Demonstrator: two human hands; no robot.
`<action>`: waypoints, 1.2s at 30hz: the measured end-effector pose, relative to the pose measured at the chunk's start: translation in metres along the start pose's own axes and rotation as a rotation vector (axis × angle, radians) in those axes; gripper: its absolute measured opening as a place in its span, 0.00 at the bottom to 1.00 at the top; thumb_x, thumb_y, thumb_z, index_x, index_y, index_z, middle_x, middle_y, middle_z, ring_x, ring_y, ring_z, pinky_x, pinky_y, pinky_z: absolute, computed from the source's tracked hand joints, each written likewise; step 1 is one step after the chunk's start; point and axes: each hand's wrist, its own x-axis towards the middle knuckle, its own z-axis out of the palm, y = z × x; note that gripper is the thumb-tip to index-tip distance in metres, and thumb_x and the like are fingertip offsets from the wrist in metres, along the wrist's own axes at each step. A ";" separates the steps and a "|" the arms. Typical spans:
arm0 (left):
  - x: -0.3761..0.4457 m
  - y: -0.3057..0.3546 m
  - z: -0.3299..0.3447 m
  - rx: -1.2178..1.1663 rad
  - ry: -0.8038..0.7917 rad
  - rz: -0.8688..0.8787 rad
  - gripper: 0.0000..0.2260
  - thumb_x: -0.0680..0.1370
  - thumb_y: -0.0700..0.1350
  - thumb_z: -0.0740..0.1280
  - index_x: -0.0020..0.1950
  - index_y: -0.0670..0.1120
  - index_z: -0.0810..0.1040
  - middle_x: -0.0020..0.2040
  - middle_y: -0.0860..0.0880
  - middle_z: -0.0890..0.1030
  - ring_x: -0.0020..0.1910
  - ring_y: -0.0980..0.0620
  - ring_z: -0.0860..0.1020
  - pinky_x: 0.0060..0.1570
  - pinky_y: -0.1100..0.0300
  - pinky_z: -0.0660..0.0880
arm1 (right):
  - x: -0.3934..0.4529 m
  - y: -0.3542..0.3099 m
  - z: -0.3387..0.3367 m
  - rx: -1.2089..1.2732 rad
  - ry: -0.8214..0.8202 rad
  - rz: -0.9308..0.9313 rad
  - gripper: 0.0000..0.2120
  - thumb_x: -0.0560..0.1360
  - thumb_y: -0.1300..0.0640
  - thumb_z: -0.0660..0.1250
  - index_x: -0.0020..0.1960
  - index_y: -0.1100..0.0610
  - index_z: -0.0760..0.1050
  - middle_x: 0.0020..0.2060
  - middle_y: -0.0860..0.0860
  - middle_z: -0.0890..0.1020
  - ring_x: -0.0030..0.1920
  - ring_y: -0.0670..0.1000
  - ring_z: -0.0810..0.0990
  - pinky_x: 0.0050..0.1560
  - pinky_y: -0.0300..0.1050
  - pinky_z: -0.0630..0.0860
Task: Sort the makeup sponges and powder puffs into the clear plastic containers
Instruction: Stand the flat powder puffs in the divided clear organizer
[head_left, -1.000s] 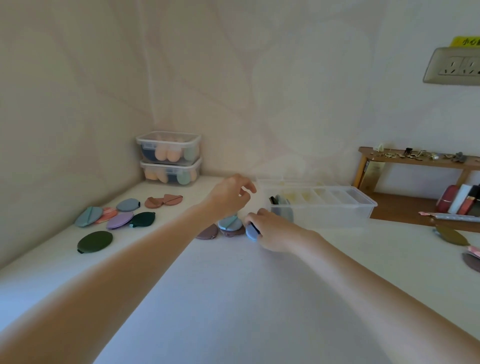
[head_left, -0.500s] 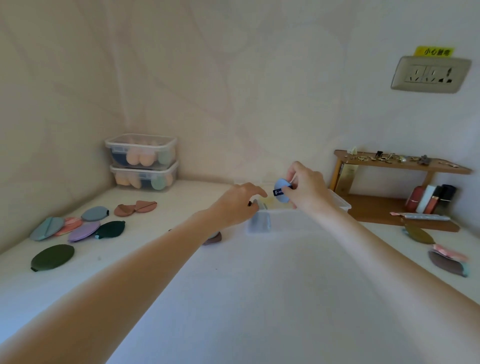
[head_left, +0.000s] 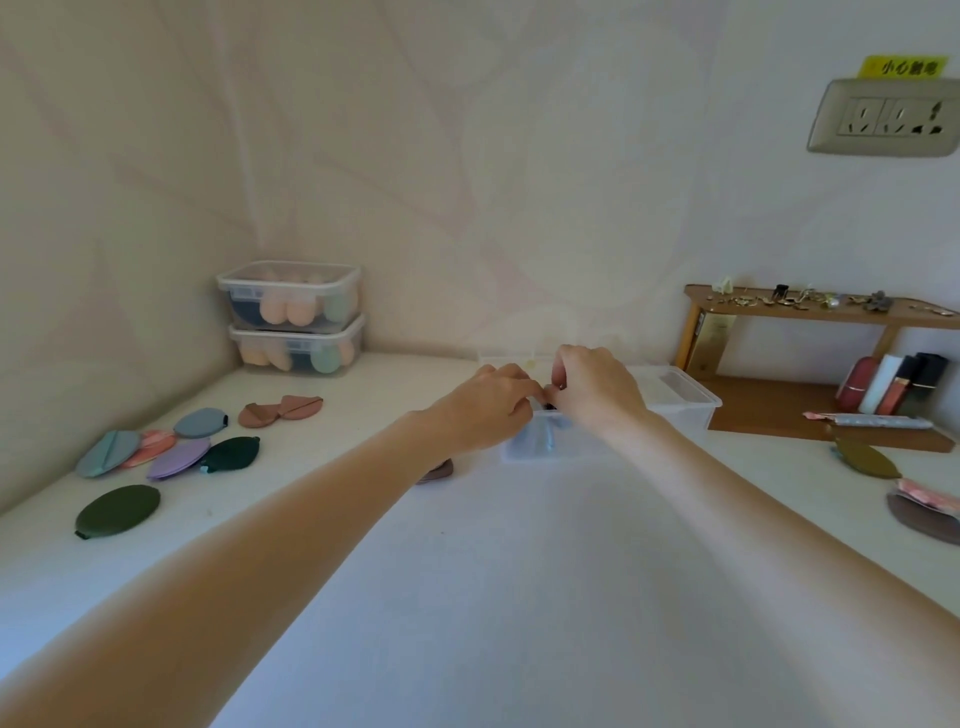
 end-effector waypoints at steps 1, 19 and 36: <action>0.001 0.000 0.000 -0.008 0.000 -0.003 0.18 0.80 0.39 0.52 0.66 0.50 0.72 0.67 0.47 0.71 0.61 0.43 0.68 0.63 0.58 0.62 | 0.000 0.000 -0.001 -0.020 -0.001 -0.012 0.05 0.74 0.61 0.65 0.49 0.60 0.75 0.47 0.56 0.81 0.49 0.59 0.78 0.39 0.46 0.69; 0.015 0.006 -0.010 0.137 -0.114 -0.009 0.17 0.79 0.42 0.52 0.64 0.52 0.73 0.58 0.43 0.74 0.61 0.43 0.71 0.60 0.53 0.67 | 0.003 0.008 -0.002 0.023 -0.230 -0.068 0.16 0.76 0.65 0.54 0.51 0.64 0.80 0.50 0.62 0.81 0.59 0.58 0.71 0.51 0.48 0.71; -0.073 -0.050 -0.031 0.052 -0.043 -0.414 0.15 0.78 0.39 0.58 0.64 0.45 0.73 0.65 0.44 0.73 0.63 0.45 0.72 0.60 0.57 0.67 | -0.039 -0.081 0.025 0.020 -0.252 -0.500 0.15 0.76 0.66 0.57 0.57 0.58 0.77 0.55 0.57 0.78 0.58 0.57 0.75 0.57 0.47 0.72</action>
